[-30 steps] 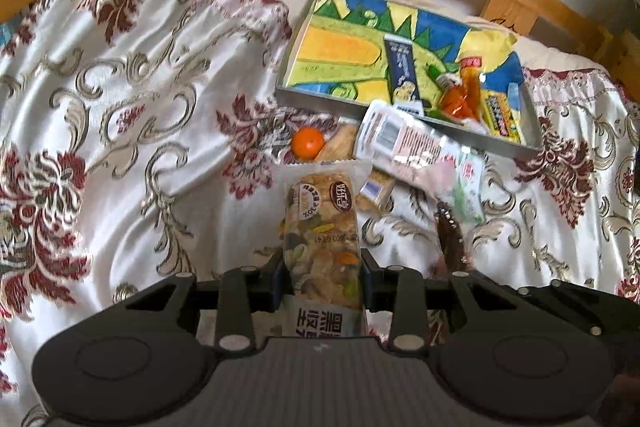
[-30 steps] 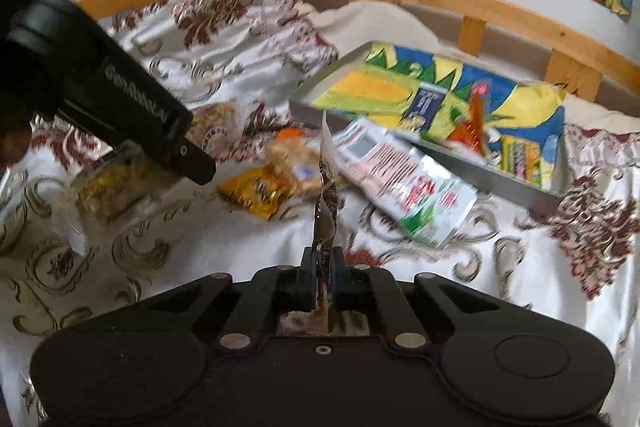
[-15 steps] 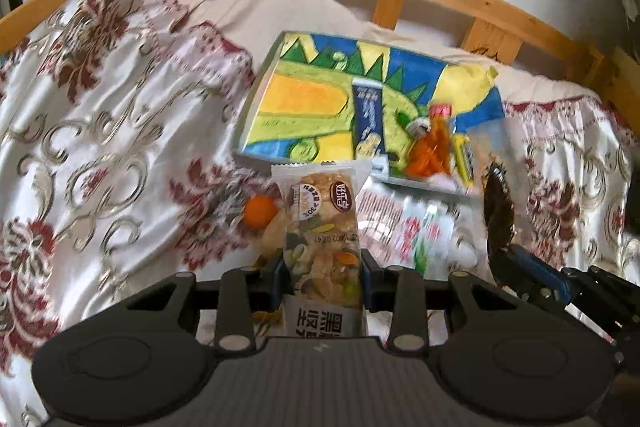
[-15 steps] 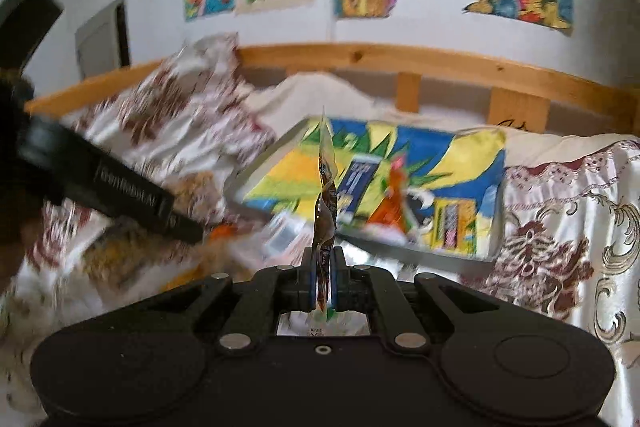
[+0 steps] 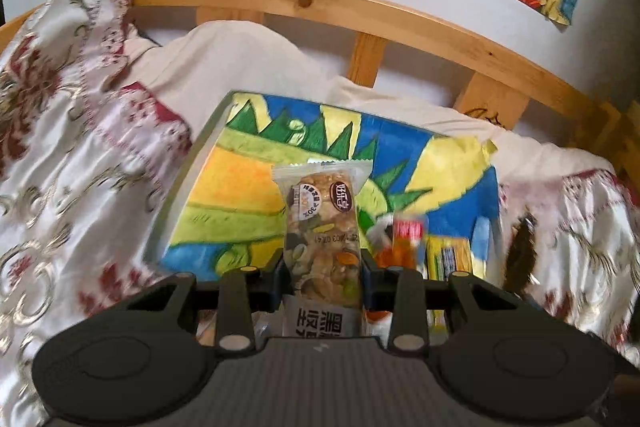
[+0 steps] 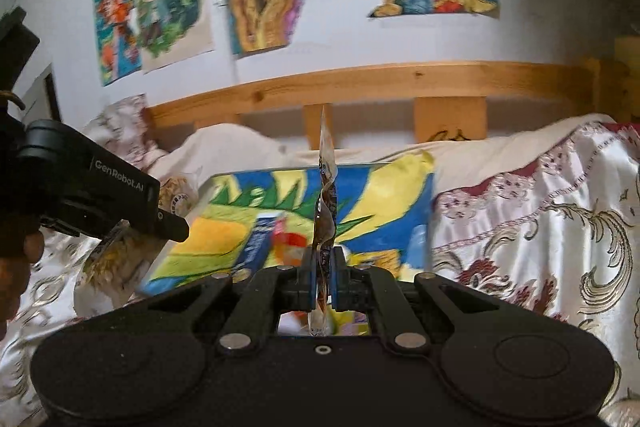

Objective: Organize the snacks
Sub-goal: 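Lift both snacks and carry them over the dinosaur tin tray, then lower both snacks into the tray and open both tools, then withdraw both tools from the tray back over the remaining snacks, then lower right tool onto white milk packet while left tool approaches gold bag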

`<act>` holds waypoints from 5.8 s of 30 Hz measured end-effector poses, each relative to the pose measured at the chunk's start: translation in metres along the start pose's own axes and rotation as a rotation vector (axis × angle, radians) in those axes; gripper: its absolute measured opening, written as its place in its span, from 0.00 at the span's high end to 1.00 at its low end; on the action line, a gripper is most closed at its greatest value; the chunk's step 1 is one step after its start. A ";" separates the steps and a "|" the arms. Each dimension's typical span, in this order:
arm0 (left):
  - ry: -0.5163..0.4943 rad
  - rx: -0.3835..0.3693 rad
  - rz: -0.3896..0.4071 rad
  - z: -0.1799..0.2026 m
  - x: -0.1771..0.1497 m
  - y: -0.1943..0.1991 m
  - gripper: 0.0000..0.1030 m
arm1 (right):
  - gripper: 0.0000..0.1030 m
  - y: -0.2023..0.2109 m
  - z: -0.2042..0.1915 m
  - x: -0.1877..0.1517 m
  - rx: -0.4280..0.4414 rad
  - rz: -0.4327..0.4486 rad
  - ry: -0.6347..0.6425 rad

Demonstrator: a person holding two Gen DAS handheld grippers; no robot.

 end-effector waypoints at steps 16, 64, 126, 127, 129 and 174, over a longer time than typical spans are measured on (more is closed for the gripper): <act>0.021 -0.003 -0.004 0.010 0.024 -0.096 0.62 | 0.94 -0.062 0.023 -0.011 0.011 -0.034 -0.068; -0.145 0.119 0.230 -0.001 0.001 -0.007 0.01 | 0.04 -0.008 0.009 0.014 -0.093 0.078 -0.003; -0.117 0.110 0.247 -0.131 -0.199 0.151 0.01 | 0.01 0.153 -0.120 -0.103 -0.112 -0.084 0.154; -0.106 0.106 0.247 -0.132 -0.198 0.151 0.01 | 0.01 0.152 -0.121 -0.104 -0.113 -0.086 0.159; -0.093 0.109 0.248 -0.134 -0.197 0.149 0.01 | 0.01 0.150 -0.122 -0.105 -0.109 -0.092 0.163; -0.152 0.261 0.143 -0.106 -0.157 0.071 0.01 | 0.01 0.052 -0.102 -0.065 -0.068 -0.049 0.429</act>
Point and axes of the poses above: each gripper's, at about its wrist camera, not at the fingertips, and y roughly against the way its jaws point, z to its right, x to its top, the point moved 2 cm from there along -y, roughly the way its jaws point, and after that the axes turned 3 degrees about -z, right-handed, at the moved point
